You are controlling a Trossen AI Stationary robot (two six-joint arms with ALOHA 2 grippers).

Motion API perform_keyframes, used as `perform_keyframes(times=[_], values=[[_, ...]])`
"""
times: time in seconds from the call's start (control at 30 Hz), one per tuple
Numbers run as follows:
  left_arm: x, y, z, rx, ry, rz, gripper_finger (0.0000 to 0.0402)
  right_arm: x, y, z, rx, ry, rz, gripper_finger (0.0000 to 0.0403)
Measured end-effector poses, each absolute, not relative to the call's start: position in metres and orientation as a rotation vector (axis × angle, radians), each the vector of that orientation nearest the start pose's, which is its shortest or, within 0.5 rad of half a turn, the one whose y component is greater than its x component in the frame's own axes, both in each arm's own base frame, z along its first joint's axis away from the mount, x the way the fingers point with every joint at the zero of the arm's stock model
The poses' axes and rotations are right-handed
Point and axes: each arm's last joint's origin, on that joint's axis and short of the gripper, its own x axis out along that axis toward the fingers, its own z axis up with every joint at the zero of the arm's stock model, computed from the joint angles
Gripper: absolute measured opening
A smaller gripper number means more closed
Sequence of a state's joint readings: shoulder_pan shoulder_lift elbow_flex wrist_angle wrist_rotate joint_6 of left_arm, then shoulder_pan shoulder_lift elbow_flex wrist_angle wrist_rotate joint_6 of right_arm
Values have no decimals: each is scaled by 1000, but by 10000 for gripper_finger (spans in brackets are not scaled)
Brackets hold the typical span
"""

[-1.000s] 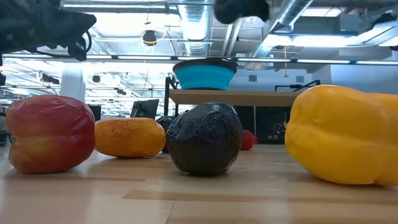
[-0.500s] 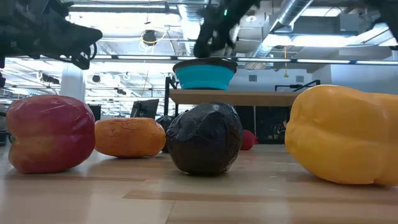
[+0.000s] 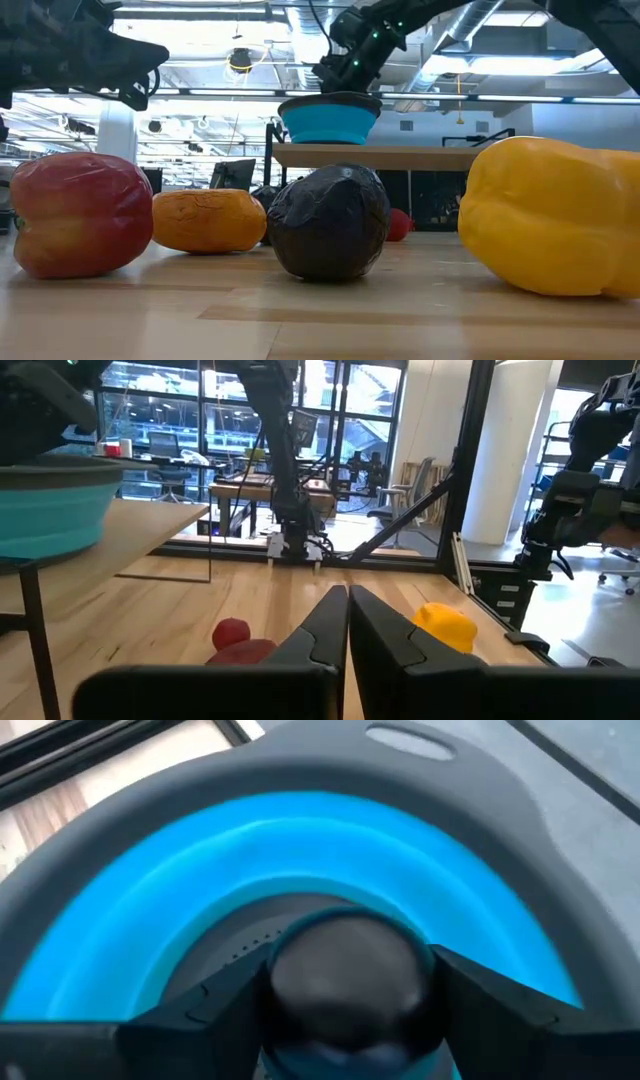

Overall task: Pick & Place Fruit
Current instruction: Put the right purple plum into the blue strainer bowl on the shelf, then put the yellow bell pepper into the blue strainer bowl on the shelf

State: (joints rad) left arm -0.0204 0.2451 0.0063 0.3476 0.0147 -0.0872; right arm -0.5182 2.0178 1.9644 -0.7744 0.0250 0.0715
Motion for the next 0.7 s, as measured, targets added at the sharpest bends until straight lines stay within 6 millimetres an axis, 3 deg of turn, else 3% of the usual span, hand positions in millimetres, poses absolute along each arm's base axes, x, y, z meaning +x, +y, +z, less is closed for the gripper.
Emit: perform_keyframes(times=[0.53, 0.7], values=[[112, -3, 180, -95, -122, -41, 8, 389, -223, 317, 260, 783, -540, 260], [112, -3, 180, -95, -124, -41, 8, 390, -222, 328, 201, 730, -580, 260]])
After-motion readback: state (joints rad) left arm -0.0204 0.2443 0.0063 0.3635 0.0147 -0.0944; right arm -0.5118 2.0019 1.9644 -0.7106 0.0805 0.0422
